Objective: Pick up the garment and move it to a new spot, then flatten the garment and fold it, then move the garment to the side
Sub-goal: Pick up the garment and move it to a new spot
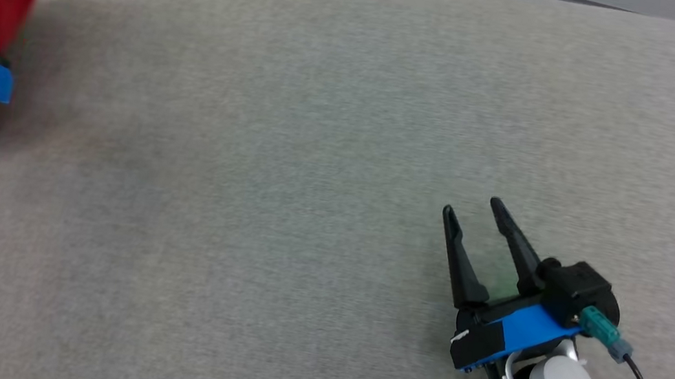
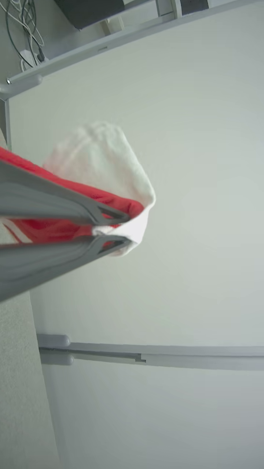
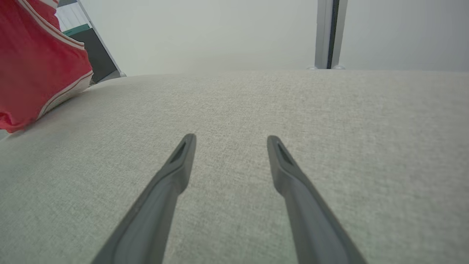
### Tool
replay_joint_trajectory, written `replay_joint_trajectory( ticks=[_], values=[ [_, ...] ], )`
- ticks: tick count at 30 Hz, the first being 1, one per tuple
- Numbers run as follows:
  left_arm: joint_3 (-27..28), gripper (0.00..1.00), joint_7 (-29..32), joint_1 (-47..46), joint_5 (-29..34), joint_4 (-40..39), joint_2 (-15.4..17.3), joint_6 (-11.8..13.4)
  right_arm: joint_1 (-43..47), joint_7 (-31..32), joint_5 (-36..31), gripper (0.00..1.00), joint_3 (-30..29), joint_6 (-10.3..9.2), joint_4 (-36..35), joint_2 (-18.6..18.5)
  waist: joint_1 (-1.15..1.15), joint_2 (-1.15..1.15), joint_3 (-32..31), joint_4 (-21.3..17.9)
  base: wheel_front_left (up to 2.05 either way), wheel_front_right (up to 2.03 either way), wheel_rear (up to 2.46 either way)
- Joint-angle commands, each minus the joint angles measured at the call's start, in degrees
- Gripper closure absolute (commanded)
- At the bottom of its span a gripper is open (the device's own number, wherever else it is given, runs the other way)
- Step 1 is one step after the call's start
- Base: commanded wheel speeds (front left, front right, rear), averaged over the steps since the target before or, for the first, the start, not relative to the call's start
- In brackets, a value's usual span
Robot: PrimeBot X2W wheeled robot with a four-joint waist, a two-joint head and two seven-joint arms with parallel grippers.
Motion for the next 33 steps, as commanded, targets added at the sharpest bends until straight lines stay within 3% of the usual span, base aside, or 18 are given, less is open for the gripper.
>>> replay_joint_trajectory(
  ticks=[1, 7, 15, 24, 28, 29, 30, 31, 33],
  values=[
    [-0.88, 1.00, -0.15, 1.23, 0.38, -1.65, -0.60, 0.07, 1.12, -0.01, 0.49, 0.00, 0.16, 0.01, -0.35, -0.37, 0.00, -0.03, -2.93, -3.85, 0.00, 0.00, 0.00],
    [-5.11, 1.00, -0.16, 4.22, 0.35, -7.61, -3.85, 0.06, 3.25, -0.01, 2.33, 0.00, 1.62, 0.01, -1.91, -0.34, 0.00, -0.03, -4.75, -11.54, 0.00, 0.00, 0.00],
    [-13.17, 1.00, -0.16, 7.82, 1.03, -8.71, -7.51, 0.06, 5.63, -0.01, 3.89, 0.00, 4.31, 0.01, -4.59, -0.30, 0.00, -0.03, -4.81, -21.48, 0.00, 0.00, 0.00],
    [-22.61, 1.00, -0.16, 9.82, 2.60, -8.50, -11.03, 0.06, 7.89, -0.01, 4.78, 0.00, 7.21, 0.01, -7.47, -0.28, 0.00, -0.03, -2.89, -28.92, 0.00, 0.00, 0.00],
    [-26.16, 1.00, -0.15, 10.75, 3.43, -8.25, -12.17, 0.06, 8.53, -0.01, 4.83, 0.00, 7.23, 0.01, -8.42, -0.28, 0.00, -0.03, -2.44, -29.88, 0.00, 0.00, 0.00],
    [-26.56, 0.84, -0.15, 10.95, 3.63, -8.12, -12.43, 0.06, 8.72, -0.01, 4.80, 0.00, 7.02, 0.01, -8.49, -0.28, 0.00, -0.03, -2.43, -29.82, 0.00, 0.00, 0.00],
    [-26.81, 0.17, -0.15, 11.32, 3.85, -7.85, -12.64, 0.06, 8.85, -0.01, 4.78, 0.00, 6.81, 0.01, -8.48, -0.29, 0.00, -0.03, -2.49, -29.61, 0.00, 0.00, 0.00],
    [-27.13, 0.00, -0.15, 11.80, 3.90, -7.57, -12.82, 0.07, 8.81, -0.01, 4.77, 0.00, 6.59, 0.01, -8.45, -0.28, 0.00, -0.03, -2.54, -29.34, 0.00, 0.00, 0.00],
    [-26.98, 0.00, -0.15, 12.11, 4.07, -7.24, -12.83, 0.07, 8.68, -0.01, 4.84, 0.00, 6.54, 0.01, -8.42, -0.28, 0.00, -0.03, -2.60, -29.04, 0.00, 0.00, 0.00]
  ],
)
